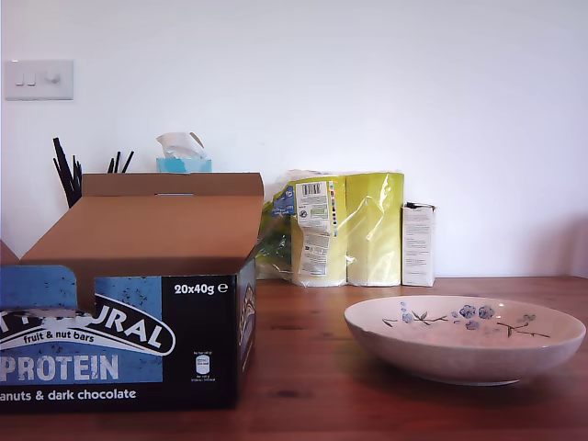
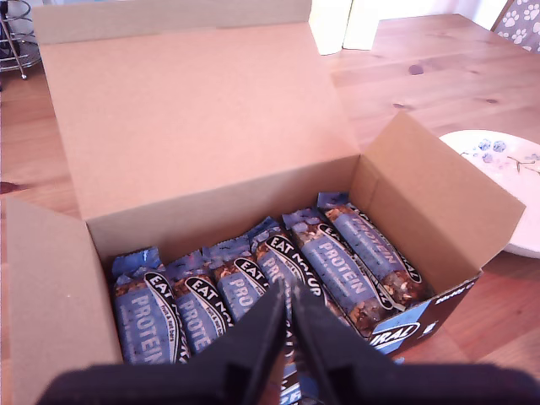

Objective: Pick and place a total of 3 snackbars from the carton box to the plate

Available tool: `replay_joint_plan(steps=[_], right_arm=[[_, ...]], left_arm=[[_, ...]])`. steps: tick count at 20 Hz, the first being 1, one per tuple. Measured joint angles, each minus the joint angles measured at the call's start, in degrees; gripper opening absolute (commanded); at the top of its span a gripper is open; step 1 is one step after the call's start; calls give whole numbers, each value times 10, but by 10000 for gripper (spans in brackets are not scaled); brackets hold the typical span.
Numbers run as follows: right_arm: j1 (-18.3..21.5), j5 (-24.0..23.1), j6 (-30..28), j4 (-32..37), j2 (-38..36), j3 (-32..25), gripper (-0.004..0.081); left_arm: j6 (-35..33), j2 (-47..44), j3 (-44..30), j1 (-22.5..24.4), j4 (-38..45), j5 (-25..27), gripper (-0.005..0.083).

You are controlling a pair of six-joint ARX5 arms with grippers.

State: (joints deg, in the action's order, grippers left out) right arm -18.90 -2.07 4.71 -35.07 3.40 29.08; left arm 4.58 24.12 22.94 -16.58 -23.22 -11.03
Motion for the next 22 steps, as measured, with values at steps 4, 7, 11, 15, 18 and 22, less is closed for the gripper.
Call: replay_joint_plan(steps=[4,7,11,15,18,22], right_arm=[[0,4,13,0,0,0,-13],[0,4,13,0,0,0,-13],[0,15,13,7,18,1,-13],[0,38,13,-57,151,87,-13],[0,47,7,-160,261,219,-13],[-5,72,-29,-269,349,349,-13]], left_arm=[[0,0,0,0,5,-19,-19],[0,0,0,0,5,-19,-20],[-5,0,1,0,3,-20,-20],[-65,35,56,0,-45,-21,-20],[-106,75,105,-2,-77,-20,-20],[-143,149,144,-2,-104,-20,-20]])
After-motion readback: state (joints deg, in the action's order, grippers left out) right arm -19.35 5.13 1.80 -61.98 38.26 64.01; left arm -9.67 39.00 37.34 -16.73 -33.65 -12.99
